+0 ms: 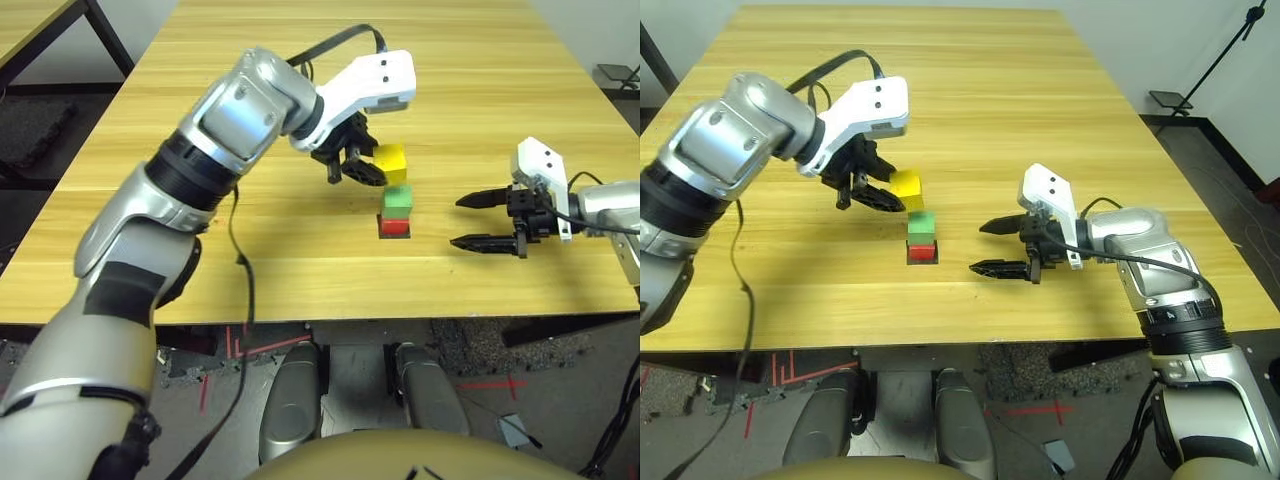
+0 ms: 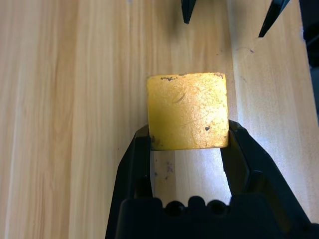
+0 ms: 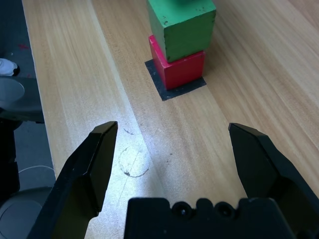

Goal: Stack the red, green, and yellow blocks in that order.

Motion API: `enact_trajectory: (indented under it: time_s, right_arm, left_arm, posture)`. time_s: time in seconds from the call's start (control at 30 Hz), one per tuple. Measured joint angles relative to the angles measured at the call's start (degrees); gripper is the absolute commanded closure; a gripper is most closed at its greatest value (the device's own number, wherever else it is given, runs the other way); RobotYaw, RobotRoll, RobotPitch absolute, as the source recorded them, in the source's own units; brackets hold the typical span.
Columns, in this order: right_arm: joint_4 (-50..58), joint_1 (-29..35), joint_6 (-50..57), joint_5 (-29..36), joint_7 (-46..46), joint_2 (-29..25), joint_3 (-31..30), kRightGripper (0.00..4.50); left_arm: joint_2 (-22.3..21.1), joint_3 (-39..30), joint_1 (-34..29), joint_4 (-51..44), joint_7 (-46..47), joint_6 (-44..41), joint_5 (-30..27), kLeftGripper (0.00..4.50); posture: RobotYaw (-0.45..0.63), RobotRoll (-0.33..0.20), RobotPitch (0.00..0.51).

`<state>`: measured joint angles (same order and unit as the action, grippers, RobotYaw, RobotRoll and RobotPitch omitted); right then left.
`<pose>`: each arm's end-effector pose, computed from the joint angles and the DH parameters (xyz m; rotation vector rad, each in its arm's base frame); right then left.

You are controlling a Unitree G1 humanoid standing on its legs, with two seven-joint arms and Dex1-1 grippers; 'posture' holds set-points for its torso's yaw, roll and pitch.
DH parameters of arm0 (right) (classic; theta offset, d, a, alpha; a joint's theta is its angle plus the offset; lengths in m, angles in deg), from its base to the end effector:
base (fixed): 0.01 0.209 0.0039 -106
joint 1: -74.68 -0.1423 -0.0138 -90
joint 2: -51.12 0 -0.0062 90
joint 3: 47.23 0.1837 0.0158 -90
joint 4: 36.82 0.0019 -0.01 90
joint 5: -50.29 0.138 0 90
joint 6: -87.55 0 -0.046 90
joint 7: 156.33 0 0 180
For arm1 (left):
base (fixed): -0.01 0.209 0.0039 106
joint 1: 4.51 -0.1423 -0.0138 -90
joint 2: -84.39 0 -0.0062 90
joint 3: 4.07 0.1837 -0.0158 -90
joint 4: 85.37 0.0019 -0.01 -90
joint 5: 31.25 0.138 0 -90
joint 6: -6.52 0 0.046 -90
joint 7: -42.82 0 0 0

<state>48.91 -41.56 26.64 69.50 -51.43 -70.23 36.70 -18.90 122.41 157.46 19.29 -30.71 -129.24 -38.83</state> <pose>0.2706 -0.2658 0.1684 -0.3207 0.4562 1.2133 0.3279 0.0956 0.2743 0.7937 0.5043 -1.3559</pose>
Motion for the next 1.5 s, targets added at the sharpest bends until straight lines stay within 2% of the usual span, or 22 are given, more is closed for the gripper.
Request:
enact_trajectory:
  time_s: [0.33,0.8,1.3,1.37,1.4,1.5]
  right_arm:
    - [2.06,1.76,1.54,0.07,1.26,-0.10,0.30,0.00]
    - [4.03,2.71,2.71,0.27,2.26,-0.10,0.63,0.00]
    - [4.32,2.98,2.72,1.26,2.62,-0.50,1.11,0.00]
    - [4.32,2.98,2.72,1.30,2.85,-0.50,1.11,0.00]
    - [4.32,2.98,2.72,1.31,2.86,-0.50,1.11,0.00]
    - [4.32,2.99,2.72,1.39,2.97,-0.50,1.11,0.00]
  left_arm:
    - [4.91,1.52,0.15,4.52,-2.90,1.81,4.74,2.49]
    - [6.39,1.36,0.15,9.09,-4.08,6.01,8.97,2.49]
    - [7.98,0.38,0.09,9.09,-5.00,5.85,9.15,2.49]
    - [7.98,0.38,-0.15,9.09,-5.10,5.72,9.17,1.74]
    - [7.98,0.38,-0.27,9.09,-5.16,5.58,9.17,1.61]
    - [8.12,0.15,-0.36,9.06,-4.80,4.74,9.16,0.59]
  posture:
    - [-0.03,-0.032,0.095]
    - [-0.05,-0.030,0.100]
    - [-0.05,-0.029,0.106]
    - [-0.05,-0.030,0.106]
    - [-0.04,-0.033,0.102]
    - [-0.03,-0.039,0.096]
